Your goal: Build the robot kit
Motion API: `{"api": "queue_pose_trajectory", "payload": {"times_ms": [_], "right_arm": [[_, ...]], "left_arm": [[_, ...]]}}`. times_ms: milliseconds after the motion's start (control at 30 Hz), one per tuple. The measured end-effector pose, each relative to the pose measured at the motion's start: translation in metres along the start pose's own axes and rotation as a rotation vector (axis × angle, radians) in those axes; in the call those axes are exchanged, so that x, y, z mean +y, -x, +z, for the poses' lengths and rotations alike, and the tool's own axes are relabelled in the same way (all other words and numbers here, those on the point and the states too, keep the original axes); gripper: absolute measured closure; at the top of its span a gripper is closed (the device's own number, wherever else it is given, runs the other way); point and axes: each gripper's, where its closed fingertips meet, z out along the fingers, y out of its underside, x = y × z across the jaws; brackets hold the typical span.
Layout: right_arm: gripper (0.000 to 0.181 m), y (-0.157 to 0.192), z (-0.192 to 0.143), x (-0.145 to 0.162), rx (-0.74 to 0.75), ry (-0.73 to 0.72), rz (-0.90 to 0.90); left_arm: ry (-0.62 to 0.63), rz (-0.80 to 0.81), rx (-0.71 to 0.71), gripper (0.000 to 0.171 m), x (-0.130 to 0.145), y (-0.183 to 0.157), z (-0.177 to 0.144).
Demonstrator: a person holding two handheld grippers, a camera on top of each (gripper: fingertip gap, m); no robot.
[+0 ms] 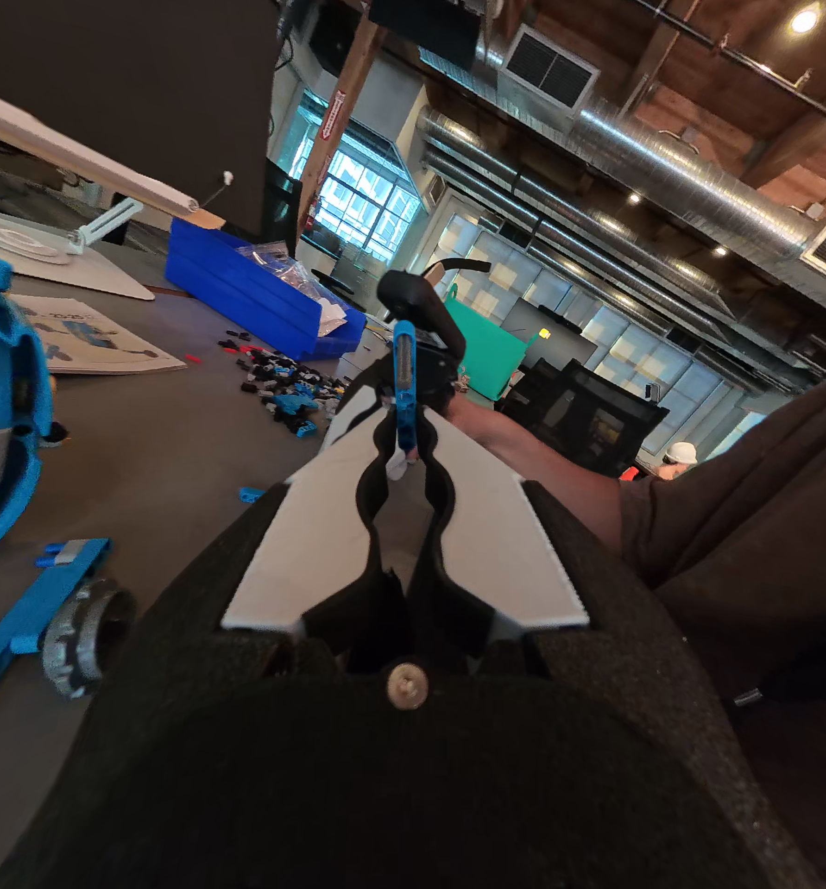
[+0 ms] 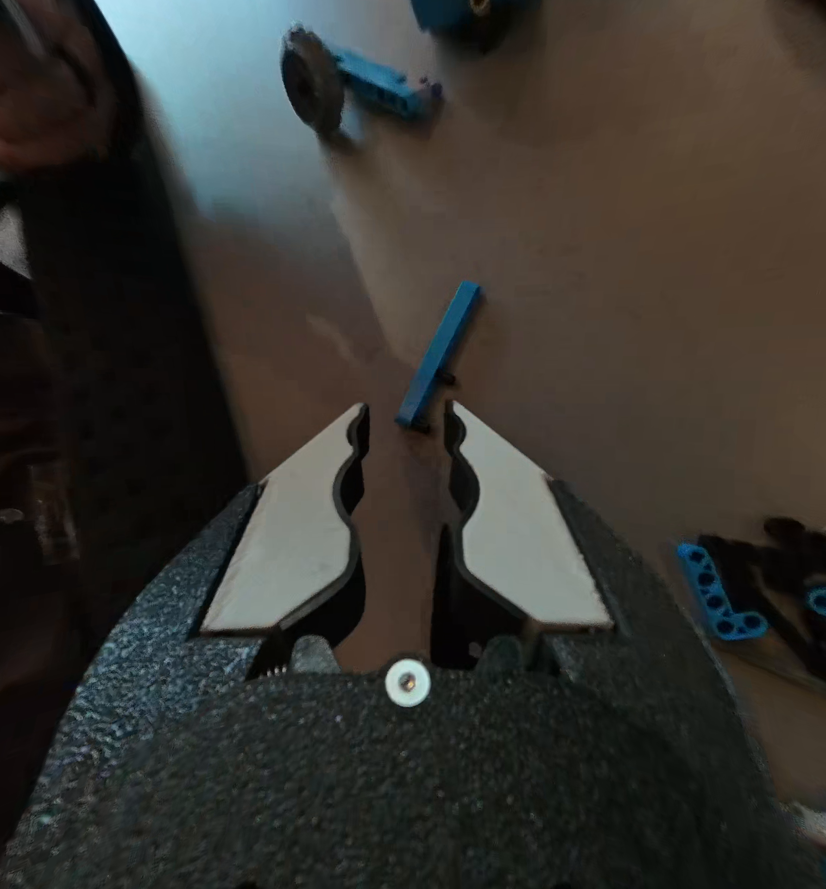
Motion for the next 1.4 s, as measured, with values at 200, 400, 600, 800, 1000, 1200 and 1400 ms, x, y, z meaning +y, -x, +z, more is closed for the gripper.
{"api": "queue_pose_trajectory", "payload": {"times_ms": [200,400,600,800,1000,1200,1400], "right_arm": [[0.162,-0.009,0.019,0.003,0.23,0.147,-0.058],[0.174,0.005,0.019,-0.011,0.061,0.027,0.093],[0.174,0.039,0.023,-0.018,-0.361,0.008,0.326],[0.172,0.042,0.025,0.007,-0.485,0.242,0.428],[0.165,0.002,0.021,-0.01,-0.26,0.123,0.266],[0.147,-0.011,0.003,-0.017,0.221,0.06,-0.235],[0.141,0.006,0.019,0.0,0.417,0.088,-0.233]], "left_arm": [[-0.035,-0.052,0.001,0.164,-0.006,0.013,0.0],[-0.041,-0.037,0.037,0.165,-0.007,0.007,-0.002],[-0.058,-0.027,0.023,0.164,-0.01,0.007,-0.007],[-0.026,0.001,0.034,0.164,-0.003,0.001,-0.004],[-0.042,-0.026,0.029,0.165,-0.006,0.004,-0.006],[-0.05,-0.051,0.028,0.164,-0.007,0.008,-0.007],[-0.042,-0.044,0.028,0.165,-0.006,0.007,-0.006]]}}
